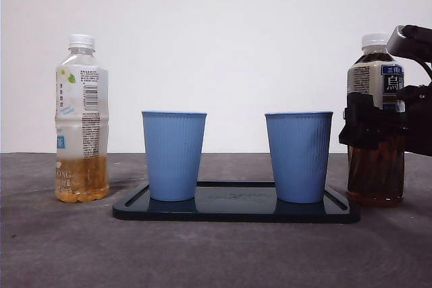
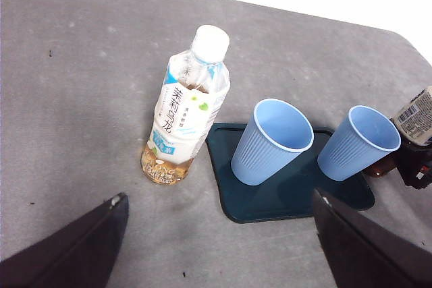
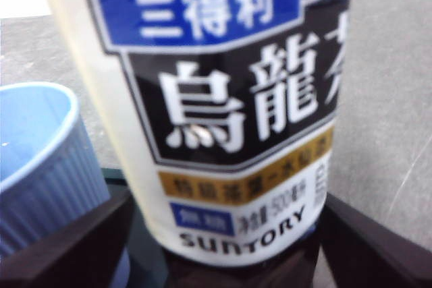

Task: Pour the drink into the cup

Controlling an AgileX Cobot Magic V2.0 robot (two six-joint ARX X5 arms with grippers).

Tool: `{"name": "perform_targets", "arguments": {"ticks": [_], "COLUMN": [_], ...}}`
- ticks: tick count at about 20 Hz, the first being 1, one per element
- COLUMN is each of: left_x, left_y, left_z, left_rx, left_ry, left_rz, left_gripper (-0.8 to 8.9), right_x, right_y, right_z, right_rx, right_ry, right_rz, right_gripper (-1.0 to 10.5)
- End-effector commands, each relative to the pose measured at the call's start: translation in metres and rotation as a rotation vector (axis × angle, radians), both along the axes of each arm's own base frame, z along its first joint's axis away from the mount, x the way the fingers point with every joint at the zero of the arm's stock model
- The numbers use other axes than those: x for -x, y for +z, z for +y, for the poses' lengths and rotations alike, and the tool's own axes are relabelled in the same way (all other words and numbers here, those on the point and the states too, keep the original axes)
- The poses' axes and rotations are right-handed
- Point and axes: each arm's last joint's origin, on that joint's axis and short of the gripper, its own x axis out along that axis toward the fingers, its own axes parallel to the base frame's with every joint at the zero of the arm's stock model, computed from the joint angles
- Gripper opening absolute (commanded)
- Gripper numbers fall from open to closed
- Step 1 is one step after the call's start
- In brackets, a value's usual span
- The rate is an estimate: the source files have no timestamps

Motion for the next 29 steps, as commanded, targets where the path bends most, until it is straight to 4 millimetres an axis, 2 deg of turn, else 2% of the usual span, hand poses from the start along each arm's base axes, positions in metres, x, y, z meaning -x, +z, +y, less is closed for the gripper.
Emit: {"name": "perform_targets", "arguments": {"ticks": [1,8,12,16,22,29], "left_x": [0.001,0.002,0.002,0.002,0.002,0.002], "left_y": [0.006,0.005,0.005,0.005,0.005,0.005], "left_z": [0.000,0.000,0.000,0.000,0.000,0.000], "left_rx": [-0.006,-0.006,-0.006,-0.012,-0.021,-0.023], "left_ry": [-0.009,-0.010,-0.010,-0.013,-0.017,-0.017], "left_rz": [-0.029,-0.023,-0.025,-0.028,-0.032,-0.034], "left_gripper": [4.39,4.39,4.39,4.40,4.41,4.42], "right_x": [-0.004,-0.005,-0.004,0.002,0.017,0.016], "right_y": [-0.001,-0.003,0.001,0.017,0.052,0.133], "right_z": [0.001,0.001,0.001,-0.002,-0.008,-0.010], "right_rx": [0.016,0.044,0.041,0.057,0.120,0.447], "right_ry": [0.000,0.003,0.008,0.000,-0.016,-0.024], "right_rz": [-0.020,-0.031,-0.045,-0.052,-0.004,0.131], "right_gripper": [3.7,1.3,0.9,0.8,0.8,0.8]}}
